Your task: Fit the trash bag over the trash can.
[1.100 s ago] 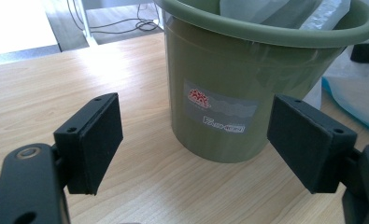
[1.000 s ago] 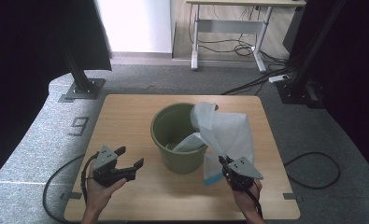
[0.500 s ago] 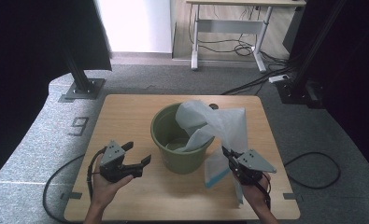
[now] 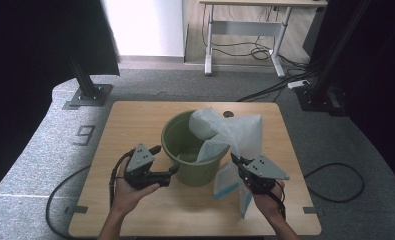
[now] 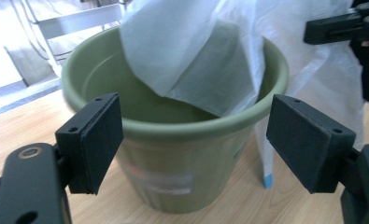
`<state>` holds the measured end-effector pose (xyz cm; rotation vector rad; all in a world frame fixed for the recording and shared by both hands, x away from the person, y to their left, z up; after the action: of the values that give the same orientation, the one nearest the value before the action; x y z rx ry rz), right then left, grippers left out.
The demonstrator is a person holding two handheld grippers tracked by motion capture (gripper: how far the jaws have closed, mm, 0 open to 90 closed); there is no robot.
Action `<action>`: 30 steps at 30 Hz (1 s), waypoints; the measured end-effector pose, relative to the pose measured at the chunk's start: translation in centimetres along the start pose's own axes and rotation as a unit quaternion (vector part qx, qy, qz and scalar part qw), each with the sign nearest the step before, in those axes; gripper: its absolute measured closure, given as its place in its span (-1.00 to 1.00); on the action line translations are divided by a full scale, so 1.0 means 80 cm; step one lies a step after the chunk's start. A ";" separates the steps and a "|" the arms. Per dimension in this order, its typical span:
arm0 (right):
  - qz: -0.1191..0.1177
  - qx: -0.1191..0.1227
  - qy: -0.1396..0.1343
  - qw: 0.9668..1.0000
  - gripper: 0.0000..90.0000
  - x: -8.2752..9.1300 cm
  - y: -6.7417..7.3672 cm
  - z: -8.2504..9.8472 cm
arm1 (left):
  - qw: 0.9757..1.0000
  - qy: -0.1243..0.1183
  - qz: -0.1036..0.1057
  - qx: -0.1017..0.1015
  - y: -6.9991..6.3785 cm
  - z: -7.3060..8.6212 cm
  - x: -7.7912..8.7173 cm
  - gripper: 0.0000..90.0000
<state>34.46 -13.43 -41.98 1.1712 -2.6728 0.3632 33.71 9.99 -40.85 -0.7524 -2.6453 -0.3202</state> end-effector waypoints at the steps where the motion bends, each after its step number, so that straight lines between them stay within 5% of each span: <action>1: 0.000 0.000 0.001 1.000 0.96 0.000 -0.001 0.000 | 1.000 0.001 0.003 0.003 -0.003 -0.002 -0.003 -0.58; 13: -0.008 -0.009 0.003 1.000 0.96 -0.001 -0.007 -0.003 | 0.999 0.006 0.005 0.036 -0.017 -0.035 -0.031 -0.55; 26: -0.009 -0.013 0.003 1.000 0.96 -0.002 -0.011 -0.007 | 0.999 0.029 0.010 0.032 -0.048 -0.055 -0.074 -0.39; 30: -0.010 -0.014 0.002 1.000 0.96 -0.001 -0.012 -0.007 | 0.999 0.037 0.005 0.031 -0.052 -0.057 -0.083 -0.14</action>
<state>35.26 -13.80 -41.38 1.1872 -2.6516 0.3243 38.02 2.06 -39.90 -0.7197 -2.5696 -0.2582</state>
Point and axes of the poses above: each handheld gripper's, and its own axes: x roughly backward along the jaws, z roughly out of its underside, y roughly to its left, the point moved 8 cm from there along -x, roughly forward along the jaws, and after that the axes turned 13 degrees about -z, right-handed, at the moved point
